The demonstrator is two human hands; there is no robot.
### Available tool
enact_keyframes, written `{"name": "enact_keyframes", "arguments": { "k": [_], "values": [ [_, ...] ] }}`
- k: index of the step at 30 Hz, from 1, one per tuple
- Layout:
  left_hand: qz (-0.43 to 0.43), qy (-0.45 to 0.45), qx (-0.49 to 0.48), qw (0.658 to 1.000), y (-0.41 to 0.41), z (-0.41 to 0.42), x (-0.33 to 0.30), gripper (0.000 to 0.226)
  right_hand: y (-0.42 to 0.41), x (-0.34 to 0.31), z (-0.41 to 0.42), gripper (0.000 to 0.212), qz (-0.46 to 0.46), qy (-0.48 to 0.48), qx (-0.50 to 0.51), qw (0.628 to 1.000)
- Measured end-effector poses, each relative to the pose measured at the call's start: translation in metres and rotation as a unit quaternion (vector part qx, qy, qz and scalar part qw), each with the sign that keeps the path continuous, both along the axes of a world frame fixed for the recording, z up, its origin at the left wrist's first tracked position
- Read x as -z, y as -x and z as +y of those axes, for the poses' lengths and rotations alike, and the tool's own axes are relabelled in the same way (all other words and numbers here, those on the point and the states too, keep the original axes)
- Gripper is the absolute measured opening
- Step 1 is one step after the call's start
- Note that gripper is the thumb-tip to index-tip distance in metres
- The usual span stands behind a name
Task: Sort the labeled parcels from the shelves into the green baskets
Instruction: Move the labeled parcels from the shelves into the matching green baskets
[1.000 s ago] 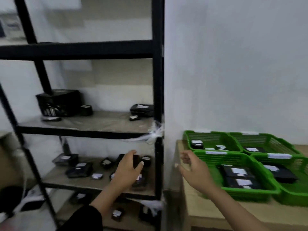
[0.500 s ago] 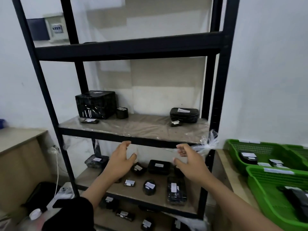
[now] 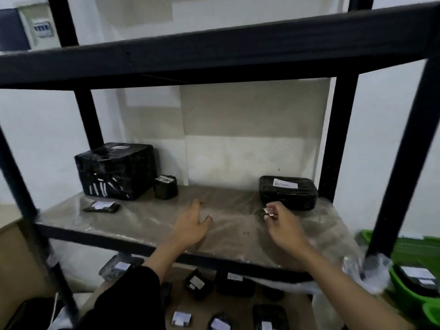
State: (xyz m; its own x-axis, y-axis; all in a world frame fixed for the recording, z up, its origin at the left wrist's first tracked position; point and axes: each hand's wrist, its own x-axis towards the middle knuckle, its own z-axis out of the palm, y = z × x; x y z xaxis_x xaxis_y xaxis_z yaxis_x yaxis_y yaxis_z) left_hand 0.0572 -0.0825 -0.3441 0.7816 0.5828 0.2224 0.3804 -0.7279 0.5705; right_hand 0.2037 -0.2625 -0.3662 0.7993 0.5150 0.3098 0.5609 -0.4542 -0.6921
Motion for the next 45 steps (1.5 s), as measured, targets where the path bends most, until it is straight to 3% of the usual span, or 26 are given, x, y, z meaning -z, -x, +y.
{"name": "enact_keyframes", "arguments": {
  "k": [5,11,19,23,28,32,45],
  "values": [
    [0.030,-0.031,0.010,0.999,-0.044,0.026,0.014,0.049,-0.049,0.020,0.024,0.044,-0.037,0.088,0.082,0.992],
    [0.083,-0.081,0.055,0.992,-0.064,0.044,0.045,0.048,-0.065,0.033,0.025,0.059,-0.052,0.106,0.110,0.987],
    [0.088,-0.117,0.082,0.986,-0.066,0.051,0.057,0.047,-0.057,0.033,0.021,0.058,0.010,0.126,0.132,0.983],
    [0.083,-0.117,0.089,0.986,-0.067,0.052,0.059,0.048,-0.048,0.026,0.020,0.055,-0.015,0.138,0.097,0.986],
    [0.085,-0.127,0.093,0.984,-0.067,0.055,0.062,0.050,-0.036,0.017,0.015,0.061,-0.022,-0.035,0.008,0.999],
    [0.091,-0.130,0.094,0.983,-0.068,0.056,0.064,0.053,-0.030,0.017,0.015,0.064,-0.015,-0.078,0.007,0.997],
    [0.094,-0.125,0.115,0.981,-0.071,0.060,0.069,0.055,0.037,-0.004,-0.005,0.063,0.216,-0.259,0.034,0.941]
  ]
}}
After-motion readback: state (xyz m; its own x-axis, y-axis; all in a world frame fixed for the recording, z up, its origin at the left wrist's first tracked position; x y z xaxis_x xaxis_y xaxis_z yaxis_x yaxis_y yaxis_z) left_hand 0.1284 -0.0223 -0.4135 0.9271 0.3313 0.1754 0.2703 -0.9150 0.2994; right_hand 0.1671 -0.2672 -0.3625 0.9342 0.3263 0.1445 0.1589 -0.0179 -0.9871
